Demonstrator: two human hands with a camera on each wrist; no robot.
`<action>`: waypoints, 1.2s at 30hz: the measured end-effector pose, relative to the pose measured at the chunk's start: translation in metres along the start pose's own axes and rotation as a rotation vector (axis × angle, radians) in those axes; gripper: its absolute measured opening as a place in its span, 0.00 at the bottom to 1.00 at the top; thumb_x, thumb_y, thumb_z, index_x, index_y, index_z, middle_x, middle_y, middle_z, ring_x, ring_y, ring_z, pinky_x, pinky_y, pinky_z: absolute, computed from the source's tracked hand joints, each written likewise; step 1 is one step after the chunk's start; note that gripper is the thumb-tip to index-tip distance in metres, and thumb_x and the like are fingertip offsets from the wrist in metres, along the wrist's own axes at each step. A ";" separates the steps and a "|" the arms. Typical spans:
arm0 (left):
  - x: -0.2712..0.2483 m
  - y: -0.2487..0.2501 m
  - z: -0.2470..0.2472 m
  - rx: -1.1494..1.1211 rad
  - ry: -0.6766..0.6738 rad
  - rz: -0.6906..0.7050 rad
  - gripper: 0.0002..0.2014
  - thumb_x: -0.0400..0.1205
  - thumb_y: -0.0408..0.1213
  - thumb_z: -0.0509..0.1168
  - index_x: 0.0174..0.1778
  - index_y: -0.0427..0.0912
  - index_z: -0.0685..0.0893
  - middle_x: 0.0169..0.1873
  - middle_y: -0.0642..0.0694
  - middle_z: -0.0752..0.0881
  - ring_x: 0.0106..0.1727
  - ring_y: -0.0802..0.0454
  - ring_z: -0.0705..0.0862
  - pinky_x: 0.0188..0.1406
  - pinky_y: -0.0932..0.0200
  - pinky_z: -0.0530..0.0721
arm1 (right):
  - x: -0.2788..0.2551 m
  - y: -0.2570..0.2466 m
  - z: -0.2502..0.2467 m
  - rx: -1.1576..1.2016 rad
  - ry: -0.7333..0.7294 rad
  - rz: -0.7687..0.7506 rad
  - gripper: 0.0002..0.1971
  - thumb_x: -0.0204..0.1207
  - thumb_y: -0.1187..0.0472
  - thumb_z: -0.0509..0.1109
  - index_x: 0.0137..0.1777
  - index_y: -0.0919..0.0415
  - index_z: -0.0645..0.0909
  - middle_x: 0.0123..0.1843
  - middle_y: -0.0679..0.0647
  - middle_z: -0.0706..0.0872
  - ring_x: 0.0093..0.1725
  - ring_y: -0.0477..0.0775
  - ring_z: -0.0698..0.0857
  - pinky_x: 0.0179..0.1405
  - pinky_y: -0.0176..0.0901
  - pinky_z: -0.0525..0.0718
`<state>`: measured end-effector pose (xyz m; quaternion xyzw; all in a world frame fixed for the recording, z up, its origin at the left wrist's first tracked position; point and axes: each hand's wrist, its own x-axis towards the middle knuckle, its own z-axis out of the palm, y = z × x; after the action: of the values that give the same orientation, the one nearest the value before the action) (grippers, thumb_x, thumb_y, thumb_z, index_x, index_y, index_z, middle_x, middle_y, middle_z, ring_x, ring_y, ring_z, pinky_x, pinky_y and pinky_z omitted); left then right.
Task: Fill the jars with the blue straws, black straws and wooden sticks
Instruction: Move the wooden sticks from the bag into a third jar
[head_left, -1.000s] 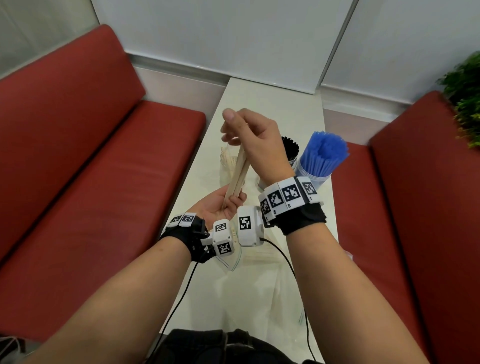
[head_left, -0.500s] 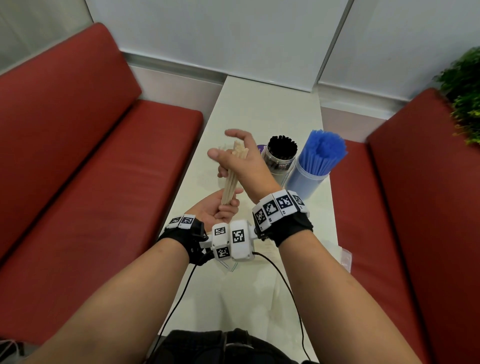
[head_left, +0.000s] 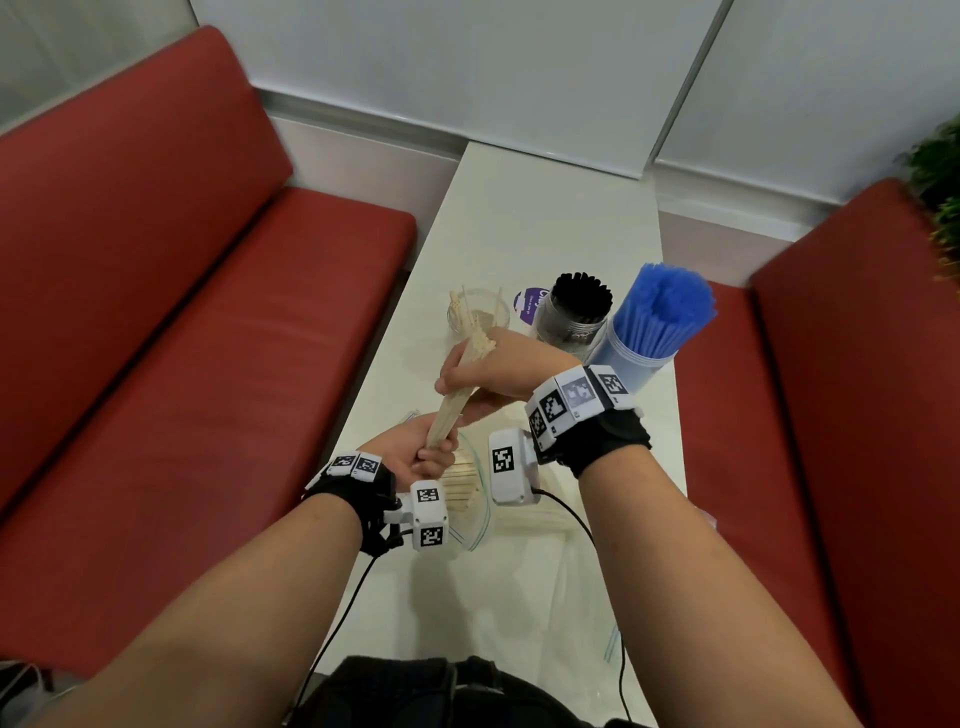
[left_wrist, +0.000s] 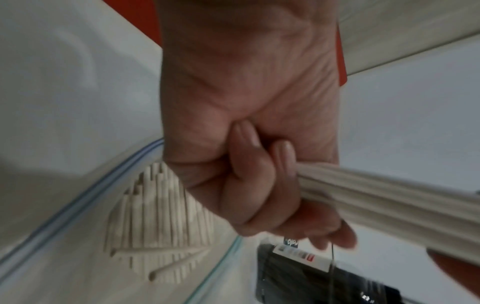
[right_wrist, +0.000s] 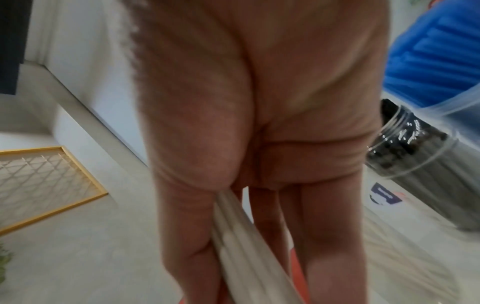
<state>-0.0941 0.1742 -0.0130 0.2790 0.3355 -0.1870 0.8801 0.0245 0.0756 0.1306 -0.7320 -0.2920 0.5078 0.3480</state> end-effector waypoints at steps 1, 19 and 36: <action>0.003 -0.002 -0.003 -0.005 0.051 0.037 0.07 0.78 0.37 0.64 0.35 0.42 0.76 0.21 0.49 0.73 0.13 0.60 0.62 0.06 0.69 0.57 | 0.000 0.000 0.001 -0.013 0.004 -0.002 0.09 0.75 0.66 0.79 0.51 0.69 0.87 0.48 0.70 0.92 0.47 0.66 0.94 0.57 0.61 0.91; 0.024 0.016 -0.006 1.641 0.434 0.226 0.17 0.80 0.34 0.68 0.65 0.41 0.86 0.64 0.45 0.85 0.66 0.48 0.81 0.65 0.60 0.77 | 0.095 -0.012 -0.071 -0.024 0.770 -0.118 0.03 0.74 0.62 0.77 0.43 0.61 0.89 0.45 0.64 0.92 0.48 0.65 0.92 0.55 0.61 0.91; 0.044 -0.006 -0.005 2.151 0.652 0.109 0.15 0.85 0.29 0.55 0.63 0.44 0.80 0.60 0.46 0.84 0.61 0.45 0.84 0.61 0.52 0.76 | 0.134 0.042 -0.045 -0.246 0.834 -0.446 0.13 0.84 0.59 0.67 0.66 0.60 0.82 0.66 0.57 0.84 0.69 0.57 0.80 0.69 0.47 0.74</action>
<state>-0.0682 0.1662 -0.0489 0.9429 0.2014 -0.2586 0.0593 0.1122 0.1460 0.0348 -0.8283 -0.3353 0.0458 0.4466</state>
